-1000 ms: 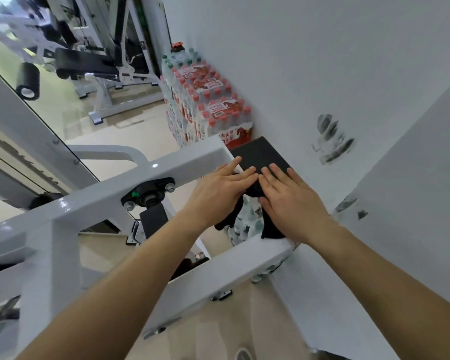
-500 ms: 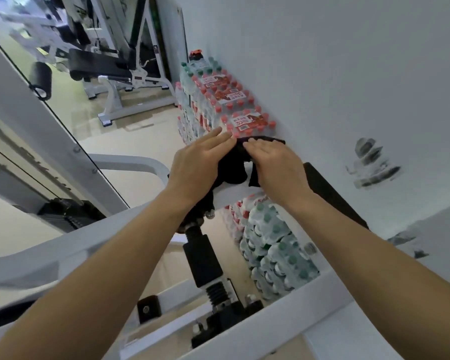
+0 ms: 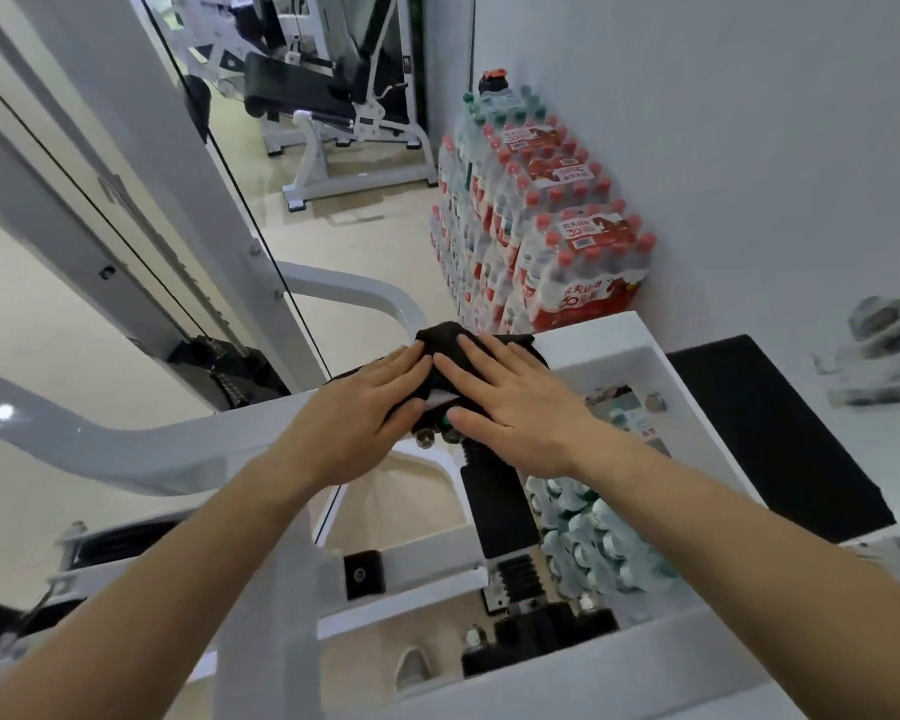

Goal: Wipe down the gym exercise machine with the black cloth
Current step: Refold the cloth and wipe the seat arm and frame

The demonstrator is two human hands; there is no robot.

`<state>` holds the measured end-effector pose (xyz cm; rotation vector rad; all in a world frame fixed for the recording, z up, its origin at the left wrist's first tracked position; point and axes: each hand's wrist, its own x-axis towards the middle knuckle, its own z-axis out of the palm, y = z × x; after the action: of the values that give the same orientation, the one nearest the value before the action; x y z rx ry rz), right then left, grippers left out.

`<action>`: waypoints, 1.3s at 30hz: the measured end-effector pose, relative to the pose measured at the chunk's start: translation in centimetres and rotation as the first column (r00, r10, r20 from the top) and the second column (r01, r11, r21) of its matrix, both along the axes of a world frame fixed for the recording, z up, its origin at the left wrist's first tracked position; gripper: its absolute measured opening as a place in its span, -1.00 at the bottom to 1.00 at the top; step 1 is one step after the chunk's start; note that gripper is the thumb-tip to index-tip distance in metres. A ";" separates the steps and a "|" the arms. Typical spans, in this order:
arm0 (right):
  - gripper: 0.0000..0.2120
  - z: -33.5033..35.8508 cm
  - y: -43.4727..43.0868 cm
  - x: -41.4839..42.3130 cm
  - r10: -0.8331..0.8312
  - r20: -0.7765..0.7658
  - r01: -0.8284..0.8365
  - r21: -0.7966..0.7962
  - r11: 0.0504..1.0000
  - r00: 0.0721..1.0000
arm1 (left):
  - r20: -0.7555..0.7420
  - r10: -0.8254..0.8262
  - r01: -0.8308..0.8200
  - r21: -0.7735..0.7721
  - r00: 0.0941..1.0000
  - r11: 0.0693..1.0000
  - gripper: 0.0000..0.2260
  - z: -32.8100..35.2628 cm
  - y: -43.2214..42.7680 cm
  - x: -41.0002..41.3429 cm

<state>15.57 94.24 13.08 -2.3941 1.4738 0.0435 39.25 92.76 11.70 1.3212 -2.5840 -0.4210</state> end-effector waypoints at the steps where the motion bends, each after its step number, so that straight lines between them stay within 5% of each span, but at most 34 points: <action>1: -0.28 0.1 0.0 -0.1 0.010 0.006 -0.010 0.000 1.000 1.000 | 0.016 0.012 -0.012 -0.007 1.000 1.000 -0.43 0.2 0.1 -0.2; 14: -0.32 2.0 0.9 -9.7 -0.327 -0.073 0.328 0.003 0.945 0.942 | 0.124 -0.114 0.114 0.008 0.986 0.993 -0.50 2.1 -2.4 -13.8; 23: -0.14 1.9 0.9 4.7 0.060 -0.057 -0.053 0.127 0.990 0.997 | 0.112 0.132 -0.138 0.047 0.985 0.989 -0.54 1.6 2.7 2.6; 31: -0.14 0.6 0.3 17.8 0.282 -0.081 -0.272 0.112 0.956 0.956 | 0.200 0.404 -0.441 0.202 0.893 0.875 -0.58 3.9 4.9 13.9; 39: -0.20 1.5 0.3 16.2 0.348 -0.099 -0.337 0.111 0.935 0.932 | 0.185 0.390 -0.427 0.243 0.902 0.871 -0.61 4.0 5.1 12.5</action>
<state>31.76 94.56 14.54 -2.5799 1.0539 0.3322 51.74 97.83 15.65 2.0029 -2.3012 -0.6537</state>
